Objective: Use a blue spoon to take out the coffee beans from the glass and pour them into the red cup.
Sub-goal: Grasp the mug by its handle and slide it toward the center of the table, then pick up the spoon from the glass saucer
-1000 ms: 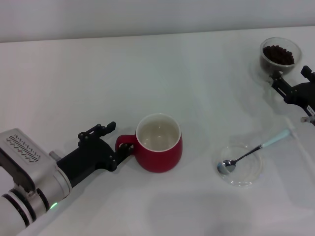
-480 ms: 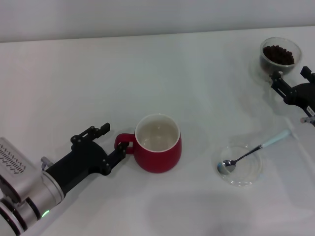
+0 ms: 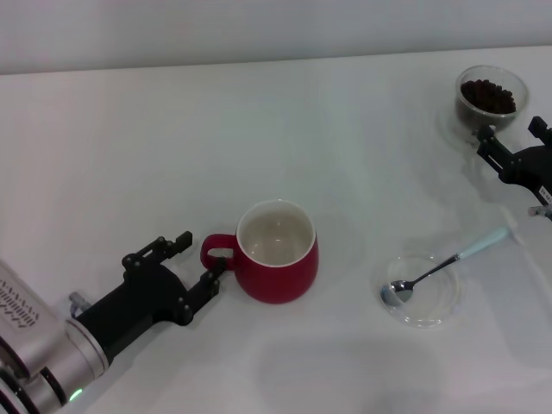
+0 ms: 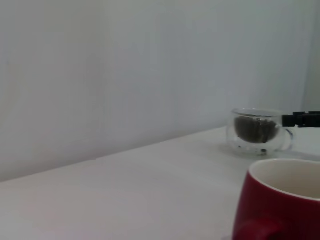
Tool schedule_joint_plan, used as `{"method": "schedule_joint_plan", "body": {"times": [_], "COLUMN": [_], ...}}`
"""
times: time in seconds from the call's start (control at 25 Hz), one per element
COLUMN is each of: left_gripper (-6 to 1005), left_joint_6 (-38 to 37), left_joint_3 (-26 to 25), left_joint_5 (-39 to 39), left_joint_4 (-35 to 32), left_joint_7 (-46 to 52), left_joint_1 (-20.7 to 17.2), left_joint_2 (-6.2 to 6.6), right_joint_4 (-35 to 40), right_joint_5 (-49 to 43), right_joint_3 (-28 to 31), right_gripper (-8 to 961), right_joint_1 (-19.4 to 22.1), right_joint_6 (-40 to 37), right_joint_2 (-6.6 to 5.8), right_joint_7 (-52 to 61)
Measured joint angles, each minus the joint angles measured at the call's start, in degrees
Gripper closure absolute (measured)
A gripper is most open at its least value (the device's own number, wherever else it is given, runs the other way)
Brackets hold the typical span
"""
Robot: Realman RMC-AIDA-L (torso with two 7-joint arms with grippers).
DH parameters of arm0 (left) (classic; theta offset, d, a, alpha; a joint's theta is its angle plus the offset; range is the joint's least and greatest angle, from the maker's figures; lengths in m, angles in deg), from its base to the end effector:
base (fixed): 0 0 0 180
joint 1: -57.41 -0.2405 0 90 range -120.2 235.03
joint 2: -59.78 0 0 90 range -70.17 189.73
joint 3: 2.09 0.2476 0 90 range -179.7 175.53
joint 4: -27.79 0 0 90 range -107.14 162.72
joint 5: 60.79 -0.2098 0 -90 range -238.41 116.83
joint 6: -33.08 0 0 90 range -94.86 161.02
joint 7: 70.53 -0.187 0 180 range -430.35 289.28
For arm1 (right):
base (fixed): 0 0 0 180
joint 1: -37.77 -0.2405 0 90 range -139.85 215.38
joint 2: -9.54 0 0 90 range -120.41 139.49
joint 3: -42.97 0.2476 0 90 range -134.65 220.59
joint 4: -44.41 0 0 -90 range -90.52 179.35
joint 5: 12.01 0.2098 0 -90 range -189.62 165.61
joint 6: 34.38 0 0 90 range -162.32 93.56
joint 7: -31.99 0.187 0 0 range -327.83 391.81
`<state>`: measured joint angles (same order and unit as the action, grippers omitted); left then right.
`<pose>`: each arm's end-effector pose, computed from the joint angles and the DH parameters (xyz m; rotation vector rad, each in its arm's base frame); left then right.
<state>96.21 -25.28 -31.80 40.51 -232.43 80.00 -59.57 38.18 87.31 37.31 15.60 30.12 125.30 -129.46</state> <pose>-0.2728 0.2823 -0.1440 -2.3663 -0.4636 -0.6721 0.3789 0.3329 -0.0125 -1.6179 0.7744 0.5932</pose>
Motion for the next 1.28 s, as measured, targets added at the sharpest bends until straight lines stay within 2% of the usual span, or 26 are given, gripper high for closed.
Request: {"method": "schedule_joint_plan", "body": {"times": [0.4,0.72,1.08,1.28], "left_gripper": [397,397,398,398], "left_joint_6": [6.77,14.92,18.77,18.84], "left_joint_3": [-0.48,-6.68,-7.44,-7.47], "left_joint_5": [-1.42,-0.63,10.08,16.89], "left_joint_4": [-2.52,-7.05,-10.91,-11.75], "left_joint_7": [-0.04,-0.09,-0.09,-0.07], "left_joint_1": [-3.23,-7.59,-9.88,-9.99], "left_joint_2": [0.00,-0.08,-0.01,0.10], "right_joint_4": [0.09,0.26,1.14,3.08], "right_joint_5": [0.00,0.20,0.51,-0.18], "right_joint_3": [-0.02,0.29,0.47,-0.53], "right_gripper": [83,83,83,83], "right_joint_1": [0.48,2.28,6.62,8.48], "right_joint_6": [0.68,4.56,10.22,10.88], "right_joint_2": [-0.10,-0.32,-0.93,-1.06], "right_joint_7": [0.15,0.01,1.64,8.48]}}
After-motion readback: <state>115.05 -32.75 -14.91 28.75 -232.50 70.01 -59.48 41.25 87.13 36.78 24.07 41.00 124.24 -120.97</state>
